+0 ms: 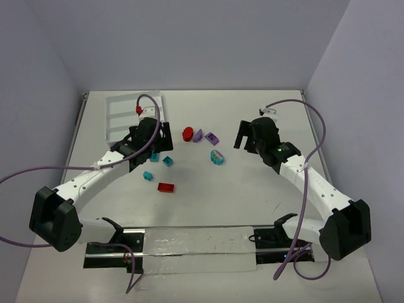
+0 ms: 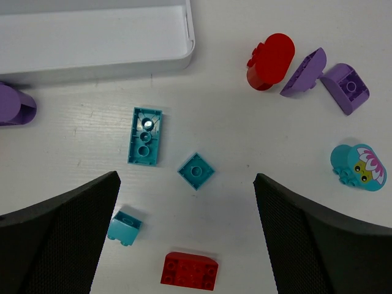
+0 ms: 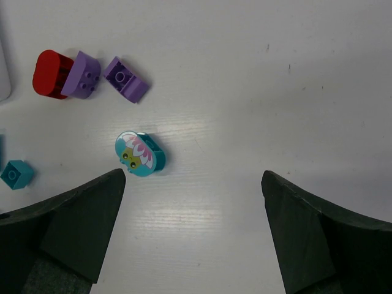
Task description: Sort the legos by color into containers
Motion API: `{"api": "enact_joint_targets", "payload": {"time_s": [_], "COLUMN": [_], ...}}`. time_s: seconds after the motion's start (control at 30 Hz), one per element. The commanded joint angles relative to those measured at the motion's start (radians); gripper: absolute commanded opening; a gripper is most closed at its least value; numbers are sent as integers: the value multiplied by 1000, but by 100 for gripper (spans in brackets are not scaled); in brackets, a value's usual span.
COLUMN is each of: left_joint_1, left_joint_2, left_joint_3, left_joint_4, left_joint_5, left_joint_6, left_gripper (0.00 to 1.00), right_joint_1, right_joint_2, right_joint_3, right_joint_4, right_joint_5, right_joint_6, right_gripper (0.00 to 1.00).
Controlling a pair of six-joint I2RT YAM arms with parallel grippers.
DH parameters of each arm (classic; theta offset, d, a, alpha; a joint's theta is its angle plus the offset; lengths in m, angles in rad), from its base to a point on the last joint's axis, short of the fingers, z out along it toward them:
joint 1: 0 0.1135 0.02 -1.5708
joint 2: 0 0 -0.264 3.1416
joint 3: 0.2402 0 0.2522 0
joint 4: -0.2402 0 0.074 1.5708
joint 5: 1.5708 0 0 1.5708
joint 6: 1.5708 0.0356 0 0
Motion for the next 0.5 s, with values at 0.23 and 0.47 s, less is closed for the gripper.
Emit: {"api": "enact_joint_targets", "payload": {"time_s": [0.23,0.47], "left_joint_1": [-34,-34], "left_joint_2": [17,150], "left_joint_3": [104,231], "left_joint_4": [20,2], "left_joint_5": [-66,-22], "left_joint_6": [-40,19], "left_gripper": [99,90], "right_joint_1": [5,7], "right_joint_2": [-52,-57], "right_joint_3": [-13,-10], "right_joint_4": [39,23], "right_joint_5": [5,14], "right_joint_6": [-10,-7], "right_gripper": [100,100]}}
